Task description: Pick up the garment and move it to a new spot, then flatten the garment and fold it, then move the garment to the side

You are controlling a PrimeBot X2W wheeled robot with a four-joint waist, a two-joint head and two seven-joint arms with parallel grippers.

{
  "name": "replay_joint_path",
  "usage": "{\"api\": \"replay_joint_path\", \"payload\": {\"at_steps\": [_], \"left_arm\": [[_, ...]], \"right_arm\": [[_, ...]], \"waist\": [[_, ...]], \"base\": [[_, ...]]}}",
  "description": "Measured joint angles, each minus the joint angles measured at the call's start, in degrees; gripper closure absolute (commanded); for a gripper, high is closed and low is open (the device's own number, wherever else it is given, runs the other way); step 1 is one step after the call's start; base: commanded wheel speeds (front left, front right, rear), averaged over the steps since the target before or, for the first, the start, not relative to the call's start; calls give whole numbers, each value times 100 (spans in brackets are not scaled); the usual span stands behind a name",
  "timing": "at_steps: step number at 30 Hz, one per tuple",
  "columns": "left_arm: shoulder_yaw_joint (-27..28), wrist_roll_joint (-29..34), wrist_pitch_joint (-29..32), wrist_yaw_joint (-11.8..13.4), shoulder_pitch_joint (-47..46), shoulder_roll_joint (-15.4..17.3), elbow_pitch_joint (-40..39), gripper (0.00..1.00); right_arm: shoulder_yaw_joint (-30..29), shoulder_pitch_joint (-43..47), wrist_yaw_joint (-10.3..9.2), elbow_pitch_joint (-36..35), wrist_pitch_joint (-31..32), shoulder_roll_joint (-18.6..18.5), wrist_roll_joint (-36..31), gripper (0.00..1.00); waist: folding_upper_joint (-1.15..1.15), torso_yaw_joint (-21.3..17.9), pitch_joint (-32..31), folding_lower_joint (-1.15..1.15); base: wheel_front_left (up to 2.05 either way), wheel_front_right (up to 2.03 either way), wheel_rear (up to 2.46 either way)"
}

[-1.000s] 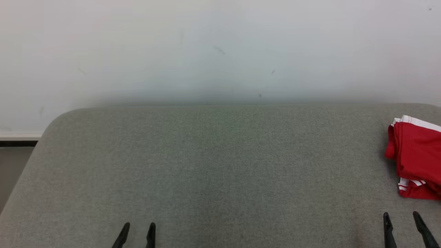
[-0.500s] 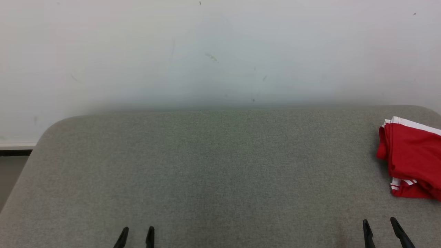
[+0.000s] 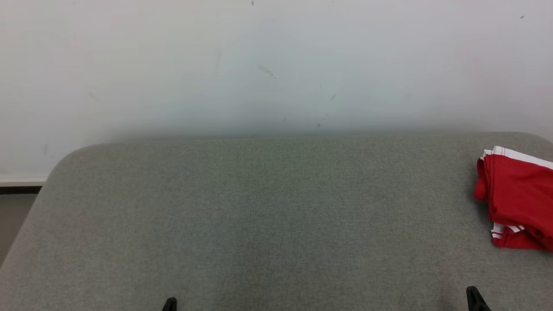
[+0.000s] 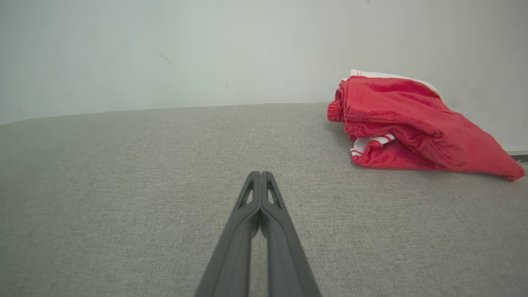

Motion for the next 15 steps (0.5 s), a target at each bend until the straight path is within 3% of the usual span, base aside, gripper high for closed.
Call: {"api": "replay_joint_path", "payload": {"at_steps": [15], "left_arm": [[199,-1507,398,-46,-215,1,13,100]], "right_arm": [[-77,-177,0,-15,375,-3,1637,100]], "waist": [[0,33,34,0]], "base": [[0,0,0]]}}
